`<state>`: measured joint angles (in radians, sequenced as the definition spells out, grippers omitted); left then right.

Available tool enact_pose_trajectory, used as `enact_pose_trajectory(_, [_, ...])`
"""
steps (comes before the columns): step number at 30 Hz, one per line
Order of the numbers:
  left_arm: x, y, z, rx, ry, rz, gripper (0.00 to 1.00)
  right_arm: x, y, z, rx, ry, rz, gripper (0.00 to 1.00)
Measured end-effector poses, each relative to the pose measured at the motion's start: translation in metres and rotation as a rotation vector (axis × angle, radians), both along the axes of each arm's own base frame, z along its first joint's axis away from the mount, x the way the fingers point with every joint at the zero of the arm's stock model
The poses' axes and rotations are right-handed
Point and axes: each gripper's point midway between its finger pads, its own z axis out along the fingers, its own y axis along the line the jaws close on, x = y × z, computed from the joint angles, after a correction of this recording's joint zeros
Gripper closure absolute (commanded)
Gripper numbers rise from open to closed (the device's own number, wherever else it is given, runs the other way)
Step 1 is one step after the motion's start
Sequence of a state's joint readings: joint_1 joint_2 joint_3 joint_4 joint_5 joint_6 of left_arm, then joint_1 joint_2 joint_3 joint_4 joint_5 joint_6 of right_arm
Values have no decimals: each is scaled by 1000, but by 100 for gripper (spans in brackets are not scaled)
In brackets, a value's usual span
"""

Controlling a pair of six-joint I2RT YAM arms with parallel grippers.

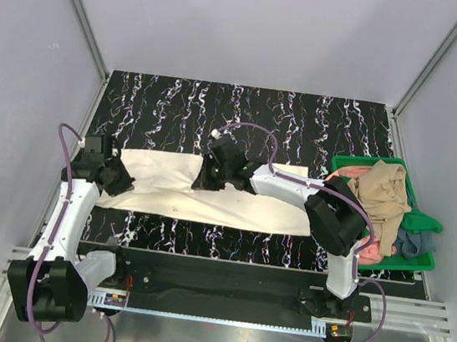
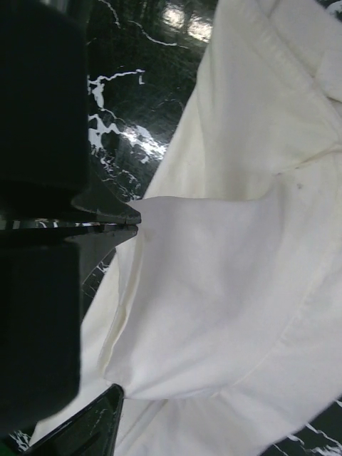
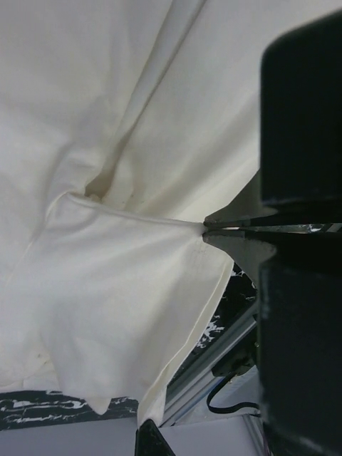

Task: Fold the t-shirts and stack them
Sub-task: Fold the tshirt

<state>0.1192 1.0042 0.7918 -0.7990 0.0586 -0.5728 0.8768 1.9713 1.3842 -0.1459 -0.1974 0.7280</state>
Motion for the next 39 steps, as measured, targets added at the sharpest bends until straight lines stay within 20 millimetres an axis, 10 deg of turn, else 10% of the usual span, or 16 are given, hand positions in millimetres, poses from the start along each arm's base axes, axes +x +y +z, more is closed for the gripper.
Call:
enact_pose_trajectory(14, [-26,7,-18,175,124,50,100,-17,-2,-12,21,45,47,100])
enact_pose_trajectory(39, [-6,4,-60,190,290,-30,100,-13,11,-23,-8,87,80,96])
